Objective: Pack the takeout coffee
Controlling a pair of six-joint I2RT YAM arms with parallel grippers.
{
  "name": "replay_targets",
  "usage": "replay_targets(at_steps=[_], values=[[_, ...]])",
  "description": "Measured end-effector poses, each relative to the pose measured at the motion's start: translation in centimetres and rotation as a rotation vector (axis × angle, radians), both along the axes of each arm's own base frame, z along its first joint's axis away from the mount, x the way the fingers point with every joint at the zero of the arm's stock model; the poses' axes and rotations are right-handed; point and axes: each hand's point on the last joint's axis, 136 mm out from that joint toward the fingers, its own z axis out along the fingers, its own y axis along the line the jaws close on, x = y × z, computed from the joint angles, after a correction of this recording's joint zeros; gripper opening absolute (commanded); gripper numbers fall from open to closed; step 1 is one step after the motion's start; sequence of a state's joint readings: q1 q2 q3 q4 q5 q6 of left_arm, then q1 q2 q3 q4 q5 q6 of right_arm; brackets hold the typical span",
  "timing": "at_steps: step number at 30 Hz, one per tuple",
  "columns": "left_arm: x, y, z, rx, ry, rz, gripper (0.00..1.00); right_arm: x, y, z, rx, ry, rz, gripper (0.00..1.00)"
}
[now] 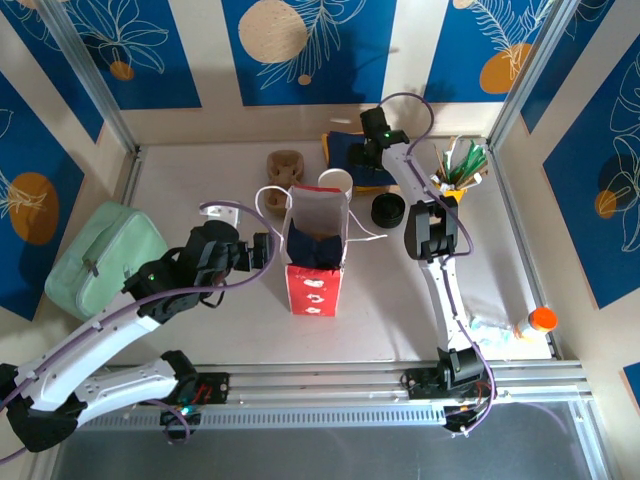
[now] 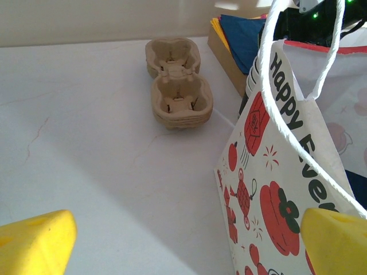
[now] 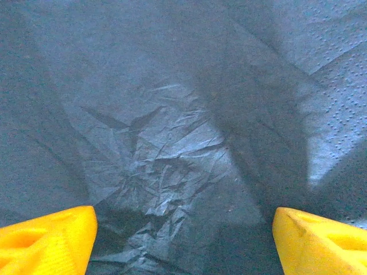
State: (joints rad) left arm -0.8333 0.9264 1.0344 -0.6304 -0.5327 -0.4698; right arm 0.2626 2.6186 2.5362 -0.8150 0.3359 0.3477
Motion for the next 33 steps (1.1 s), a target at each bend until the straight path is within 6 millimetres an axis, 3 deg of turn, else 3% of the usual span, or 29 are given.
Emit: replay_targets(at_steps=[15,33], values=[[0.04,-0.03,0.05,-0.003,-0.002,0.000,1.00,0.33,-0.23,-0.72,-0.020,0.000,0.000,0.77],[0.09,-0.09,0.17,-0.007,-0.006,0.000,1.00,0.37,-0.26,-0.82,-0.003,0.006,0.020,0.45]])
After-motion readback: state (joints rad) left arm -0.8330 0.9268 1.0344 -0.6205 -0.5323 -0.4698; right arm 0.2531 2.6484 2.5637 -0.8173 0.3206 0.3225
